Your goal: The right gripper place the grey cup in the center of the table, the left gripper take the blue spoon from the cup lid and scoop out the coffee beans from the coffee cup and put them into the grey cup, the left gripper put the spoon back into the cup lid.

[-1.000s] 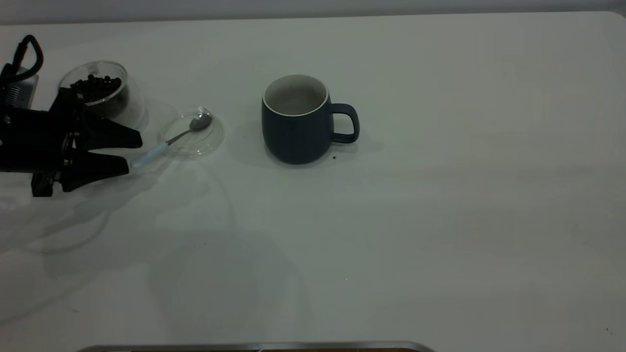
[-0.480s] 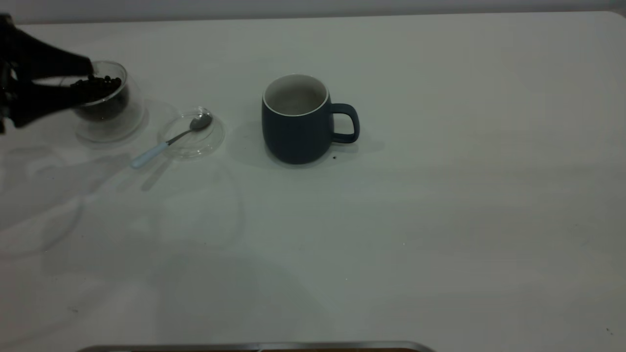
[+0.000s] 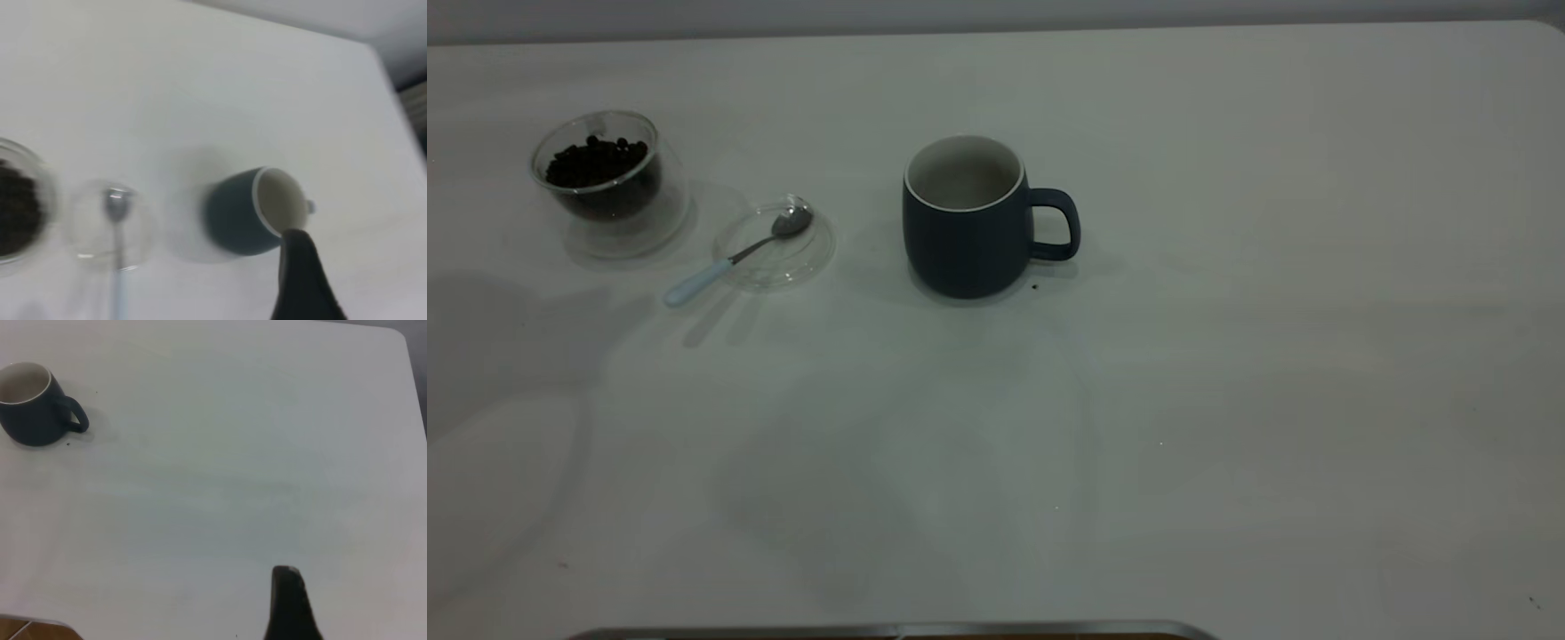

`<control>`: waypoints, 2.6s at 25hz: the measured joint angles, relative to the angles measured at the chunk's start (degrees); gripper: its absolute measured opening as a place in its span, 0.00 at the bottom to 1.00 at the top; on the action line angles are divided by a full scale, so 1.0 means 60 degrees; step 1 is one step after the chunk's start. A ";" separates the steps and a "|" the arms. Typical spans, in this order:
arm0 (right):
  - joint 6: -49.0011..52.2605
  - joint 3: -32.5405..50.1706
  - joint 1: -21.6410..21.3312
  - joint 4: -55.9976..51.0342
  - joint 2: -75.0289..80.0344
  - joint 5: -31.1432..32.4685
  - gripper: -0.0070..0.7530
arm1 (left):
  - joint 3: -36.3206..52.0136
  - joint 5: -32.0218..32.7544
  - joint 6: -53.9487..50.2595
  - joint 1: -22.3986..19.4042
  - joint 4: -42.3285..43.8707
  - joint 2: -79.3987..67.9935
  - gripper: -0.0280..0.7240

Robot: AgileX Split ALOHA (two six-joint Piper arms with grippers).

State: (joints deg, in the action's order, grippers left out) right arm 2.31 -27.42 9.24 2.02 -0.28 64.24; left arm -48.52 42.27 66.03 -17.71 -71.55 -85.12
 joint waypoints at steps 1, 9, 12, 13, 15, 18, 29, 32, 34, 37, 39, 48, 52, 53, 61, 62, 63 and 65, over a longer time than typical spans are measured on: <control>0.0000 0.0000 0.0000 0.0000 0.0000 0.0000 0.71 | 0.0007 -0.0129 -0.0640 0.0000 0.0682 0.0687 0.70; 0.0000 0.0000 0.0000 0.0000 0.0000 0.0000 0.71 | 0.0041 0.2085 -0.7732 0.0020 0.7801 0.4899 0.70; 0.0000 0.0000 0.0000 0.0000 0.0000 0.0000 0.71 | 0.0081 0.3170 -0.9445 0.0411 1.0012 0.6105 0.70; 0.0000 0.0000 0.0000 0.0000 0.0000 0.0000 0.71 | 0.0081 0.3369 -0.9773 0.0642 1.0409 0.6464 0.70; 0.0000 0.0000 0.0000 0.0000 0.0000 0.0000 0.71 | 0.0081 0.3990 -1.0096 0.1073 1.0978 0.7022 0.70; 0.0000 0.0000 0.0000 0.0000 0.0000 0.0000 0.71 | 0.0239 0.4084 -1.0208 0.1556 1.1276 0.7677 0.70; 0.0000 0.0000 0.0000 0.0000 0.0000 0.0000 0.71 | 0.2900 0.4084 -1.0210 0.2818 1.2220 0.9517 0.70; 0.0000 0.0000 0.0000 0.0000 0.0000 0.0000 0.71 | 0.3130 0.4046 -1.0452 0.2836 1.2211 1.0063 0.70; 0.0000 0.0000 0.0000 0.0000 0.0000 0.0000 0.71 | 0.3177 0.4008 -1.0800 0.2836 1.2137 1.0448 0.70; 0.0000 0.0000 0.0000 0.0000 0.0000 0.0000 0.71 | 0.3417 0.3749 -1.1067 0.2836 1.1831 1.0870 0.70; 0.0000 0.0000 0.0000 -0.0009 0.0000 0.0000 0.71 | 0.3442 0.3688 -1.1067 0.2836 1.1675 1.1182 0.70; 0.0000 0.0000 0.0000 -0.0009 0.0000 0.0000 0.71 | 0.3442 0.3655 -1.1067 0.2836 1.1665 1.2038 0.70; 0.0000 0.0000 0.0000 -0.0009 0.0000 0.0000 0.71 | 0.3442 0.3655 -1.1067 0.2836 1.1665 1.2828 0.70; 0.0000 0.0000 0.0000 -0.0009 0.0000 0.0000 0.71 | 0.3442 0.3655 -1.1067 0.2836 1.1665 1.3118 0.70; 0.0000 0.0000 0.0000 -0.0009 0.0000 0.0000 0.71 | 0.3442 0.3820 -1.1058 0.2836 1.1659 1.4342 0.70; 0.0000 0.0000 0.0000 -0.0009 0.0000 0.0000 0.71 | 0.3442 0.3820 -1.1058 0.2836 1.1659 1.4342 0.70; 0.0000 0.0000 0.0000 -0.0009 0.0000 0.0000 0.71 | 0.3442 0.3820 -1.1058 0.2836 1.1659 1.4342 0.70; 0.0000 0.0000 0.0000 -0.0009 0.0000 0.0000 0.71 | 0.3442 0.3820 -1.1058 0.2836 1.1659 1.4342 0.70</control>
State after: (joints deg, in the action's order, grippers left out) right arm 2.31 -27.42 9.24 1.97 -0.28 64.24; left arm -27.86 65.19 -0.32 -0.69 -1.60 0.93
